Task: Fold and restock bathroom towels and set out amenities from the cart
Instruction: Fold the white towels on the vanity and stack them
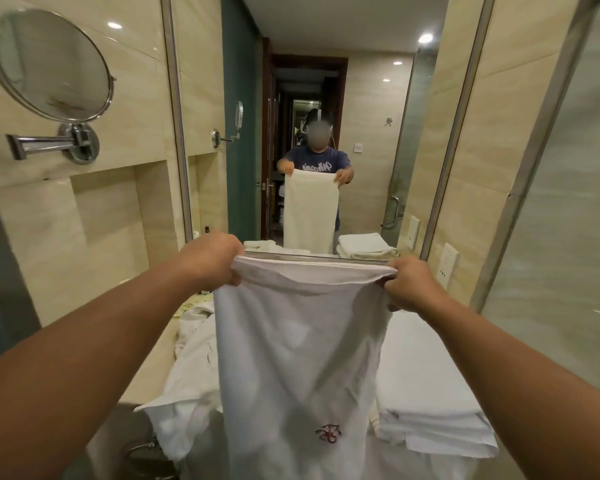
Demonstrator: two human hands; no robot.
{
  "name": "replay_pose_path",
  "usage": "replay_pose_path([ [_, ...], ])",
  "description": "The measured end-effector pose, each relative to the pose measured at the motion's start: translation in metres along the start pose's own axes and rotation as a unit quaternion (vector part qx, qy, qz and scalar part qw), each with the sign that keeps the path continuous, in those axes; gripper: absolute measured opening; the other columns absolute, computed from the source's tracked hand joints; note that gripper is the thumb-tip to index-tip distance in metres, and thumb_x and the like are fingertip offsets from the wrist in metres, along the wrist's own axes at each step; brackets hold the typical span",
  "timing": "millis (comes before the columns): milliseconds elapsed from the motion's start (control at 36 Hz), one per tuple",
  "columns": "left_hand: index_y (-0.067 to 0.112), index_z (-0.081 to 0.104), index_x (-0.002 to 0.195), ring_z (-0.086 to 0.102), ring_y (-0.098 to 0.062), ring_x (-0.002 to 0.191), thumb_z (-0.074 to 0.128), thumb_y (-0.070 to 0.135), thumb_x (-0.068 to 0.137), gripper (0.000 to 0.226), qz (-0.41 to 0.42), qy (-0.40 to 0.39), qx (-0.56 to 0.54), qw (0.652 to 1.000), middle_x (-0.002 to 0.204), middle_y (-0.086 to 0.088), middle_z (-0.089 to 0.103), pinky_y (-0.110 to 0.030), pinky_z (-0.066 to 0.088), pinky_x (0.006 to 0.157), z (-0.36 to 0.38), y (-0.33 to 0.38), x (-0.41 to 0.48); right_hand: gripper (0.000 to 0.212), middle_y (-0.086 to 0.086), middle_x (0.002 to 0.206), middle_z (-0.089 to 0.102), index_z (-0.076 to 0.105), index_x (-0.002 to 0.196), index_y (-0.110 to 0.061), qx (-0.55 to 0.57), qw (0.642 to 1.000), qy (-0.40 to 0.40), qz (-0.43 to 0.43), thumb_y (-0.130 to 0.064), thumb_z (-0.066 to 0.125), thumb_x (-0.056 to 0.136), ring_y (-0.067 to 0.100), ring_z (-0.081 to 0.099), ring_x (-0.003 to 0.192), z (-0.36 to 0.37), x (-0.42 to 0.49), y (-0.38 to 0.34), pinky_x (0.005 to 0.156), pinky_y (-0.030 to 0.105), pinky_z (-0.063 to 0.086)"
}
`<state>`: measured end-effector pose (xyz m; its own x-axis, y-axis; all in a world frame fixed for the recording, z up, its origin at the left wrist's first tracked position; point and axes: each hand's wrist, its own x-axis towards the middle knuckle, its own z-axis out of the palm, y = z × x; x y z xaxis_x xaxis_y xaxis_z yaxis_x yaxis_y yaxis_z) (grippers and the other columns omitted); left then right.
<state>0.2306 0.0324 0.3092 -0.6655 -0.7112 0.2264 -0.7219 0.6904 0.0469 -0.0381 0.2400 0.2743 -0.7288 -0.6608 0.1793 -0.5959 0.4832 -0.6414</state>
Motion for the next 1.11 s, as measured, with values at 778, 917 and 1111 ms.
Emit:
replay_pose_path([
  [778, 0.008, 0.041, 0.125, 0.054, -0.017, 0.081, 0.048, 0.027, 0.108, 0.027, 0.051, 0.316, -0.389, 0.864, 0.1, -0.005, 0.055, -0.021, 0.039, 0.06, -0.005, 0.02, 0.058, 0.02, -0.003, 0.107, 0.067, 0.066, 0.115, -0.029, 0.466, 0.851, 0.238, 0.046, -0.04, 0.051, 0.106, 0.023, 0.062, 0.107, -0.023, 0.054, -0.038, 0.096, 0.053, 0.058],
  [917, 0.005, 0.042, 0.128, 0.053, -0.019, 0.09, 0.048, 0.023, 0.108, 0.027, 0.065, 0.328, -0.404, 0.851, 0.104, -0.005, 0.055, -0.017, 0.039, 0.064, -0.008, 0.027, 0.111, 0.019, -0.01, 0.098, 0.068, 0.066, 0.095, -0.035, 0.458, 0.846, 0.272, 0.022, -0.04, 0.051, 0.105, 0.016, 0.064, 0.098, -0.026, 0.112, -0.044, 0.094, 0.052, 0.059],
  [1111, 0.007, 0.043, 0.128, 0.053, -0.018, 0.094, 0.048, 0.024, 0.108, 0.027, 0.057, 0.333, -0.395, 0.854, 0.107, -0.002, 0.055, -0.027, 0.043, 0.072, 0.0, 0.034, 0.218, 0.021, -0.011, 0.098, 0.069, 0.066, 0.087, -0.037, 0.475, 0.837, 0.27, 0.004, -0.039, 0.054, 0.104, 0.015, 0.065, 0.1, -0.017, 0.229, -0.042, 0.093, 0.051, 0.059],
])
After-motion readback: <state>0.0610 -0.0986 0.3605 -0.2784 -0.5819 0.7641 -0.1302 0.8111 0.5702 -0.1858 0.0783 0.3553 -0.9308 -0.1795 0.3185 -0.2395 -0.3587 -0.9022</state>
